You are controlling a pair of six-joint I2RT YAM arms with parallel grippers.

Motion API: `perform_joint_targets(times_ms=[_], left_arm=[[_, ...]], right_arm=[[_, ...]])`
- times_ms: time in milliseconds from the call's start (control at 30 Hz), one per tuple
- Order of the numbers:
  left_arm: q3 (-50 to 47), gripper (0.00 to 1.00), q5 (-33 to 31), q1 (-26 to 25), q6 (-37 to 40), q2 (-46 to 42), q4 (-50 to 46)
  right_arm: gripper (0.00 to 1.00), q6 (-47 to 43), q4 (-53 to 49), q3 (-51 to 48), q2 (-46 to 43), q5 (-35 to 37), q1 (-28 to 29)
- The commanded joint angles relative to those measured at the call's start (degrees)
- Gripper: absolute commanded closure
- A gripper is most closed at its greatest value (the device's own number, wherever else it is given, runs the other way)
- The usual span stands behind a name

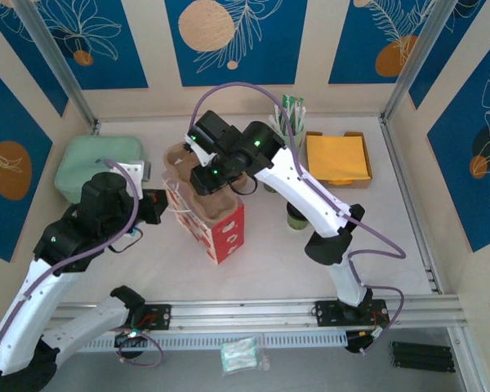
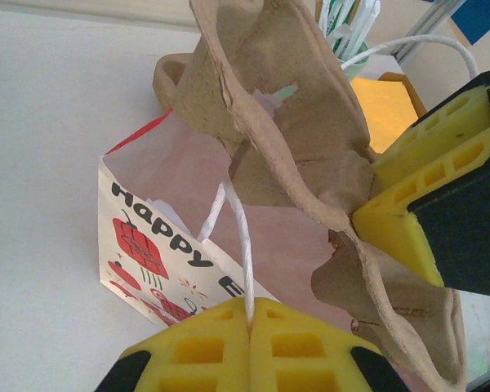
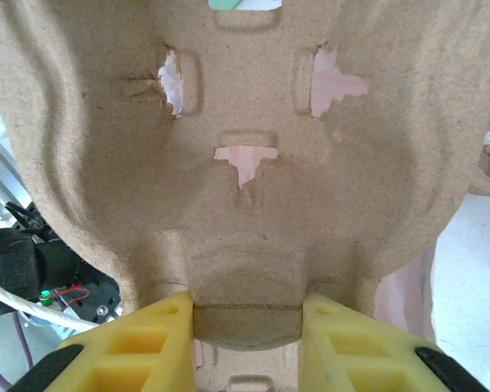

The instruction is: Pack the takeout coffee

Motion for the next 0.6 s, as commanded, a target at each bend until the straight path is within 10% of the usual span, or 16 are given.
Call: perform_joint_targets(times_ms=[0, 567], left_arm=[[-0.21, 1.00, 0.10, 0.48, -1.14, -1.00, 0.51], [-1.21, 1.00, 1.30, 0.50, -1.65, -1.59, 1.08]], right_arm=[[0.70, -0.91, -2.45, 1.57, 1.23, 2.42, 0.75], [0.70, 1.00, -0.46, 3.70, 1.55, 3.29, 1.04]])
